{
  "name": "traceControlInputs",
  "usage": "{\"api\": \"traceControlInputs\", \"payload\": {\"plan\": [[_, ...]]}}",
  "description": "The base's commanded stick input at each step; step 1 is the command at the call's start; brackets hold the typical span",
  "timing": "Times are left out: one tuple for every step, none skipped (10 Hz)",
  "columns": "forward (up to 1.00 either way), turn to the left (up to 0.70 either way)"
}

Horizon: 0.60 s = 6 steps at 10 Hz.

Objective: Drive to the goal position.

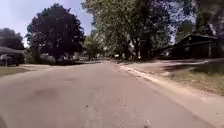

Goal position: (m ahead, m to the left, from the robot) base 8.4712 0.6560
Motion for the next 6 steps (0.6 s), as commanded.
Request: {"api": "traceControlInputs", "payload": {"plan": [[0.5,0.0],[0.5,0.0],[0.5,0.0],[0.5,0.0],[0.5,0.0],[0.5,0.0]]}}
